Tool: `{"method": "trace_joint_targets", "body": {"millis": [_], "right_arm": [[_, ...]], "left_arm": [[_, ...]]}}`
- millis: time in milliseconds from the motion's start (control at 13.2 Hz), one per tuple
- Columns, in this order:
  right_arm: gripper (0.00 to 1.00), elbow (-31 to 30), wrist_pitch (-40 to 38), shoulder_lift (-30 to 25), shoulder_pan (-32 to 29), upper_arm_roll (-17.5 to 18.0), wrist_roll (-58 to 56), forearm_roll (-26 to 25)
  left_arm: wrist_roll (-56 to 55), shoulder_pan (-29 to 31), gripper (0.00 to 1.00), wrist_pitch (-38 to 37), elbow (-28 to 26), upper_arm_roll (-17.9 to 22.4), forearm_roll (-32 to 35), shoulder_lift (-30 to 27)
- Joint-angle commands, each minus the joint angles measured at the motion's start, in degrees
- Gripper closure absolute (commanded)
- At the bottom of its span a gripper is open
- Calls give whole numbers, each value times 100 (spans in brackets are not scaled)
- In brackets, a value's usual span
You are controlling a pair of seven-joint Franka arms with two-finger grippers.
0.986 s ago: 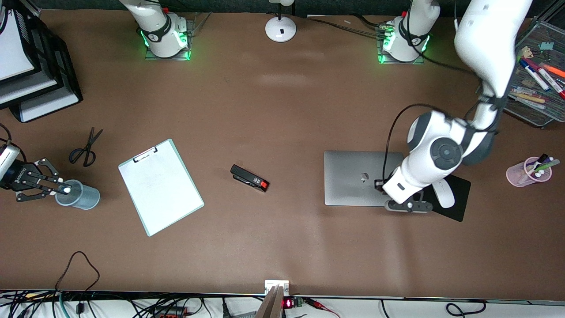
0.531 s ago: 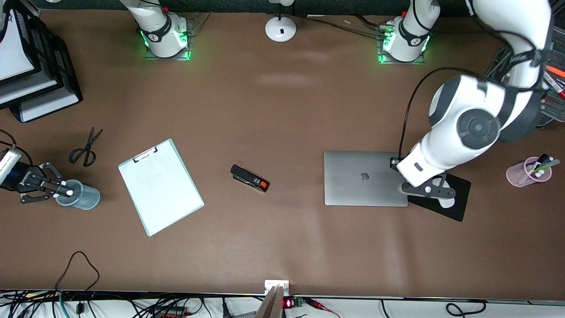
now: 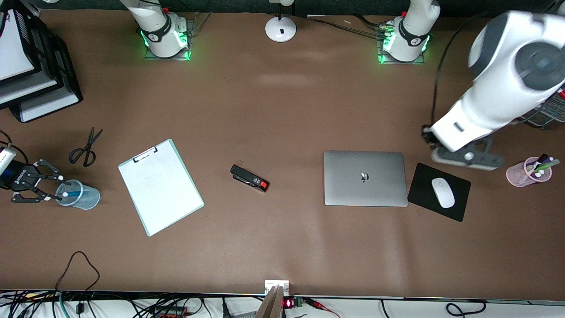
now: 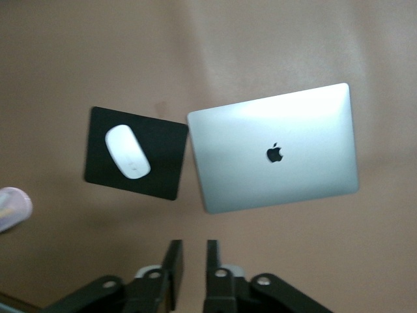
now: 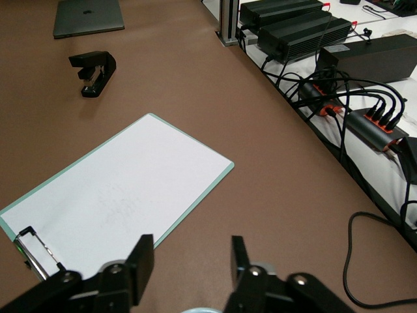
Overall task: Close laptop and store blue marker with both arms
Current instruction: 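Open the right gripper over the cup while the left gripper withdraws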
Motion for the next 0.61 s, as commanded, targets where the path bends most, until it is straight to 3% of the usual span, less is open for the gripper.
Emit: {"method": "trace_joint_targets", "body": {"millis": [0,303,531], "right_arm": [[0,166,-187,22,-77,62,42,113],[0,166,-187,-215,46,61,874,-254],[0,166,-187,-461,370,97,2497,-895]], "left_arm": [[552,-68,0,40,-436,440,-135,-535],[508,2,0,687,-1716,529,-398,-1361],[508,-156,0,857,-1764,652,-547,-1240]]}}
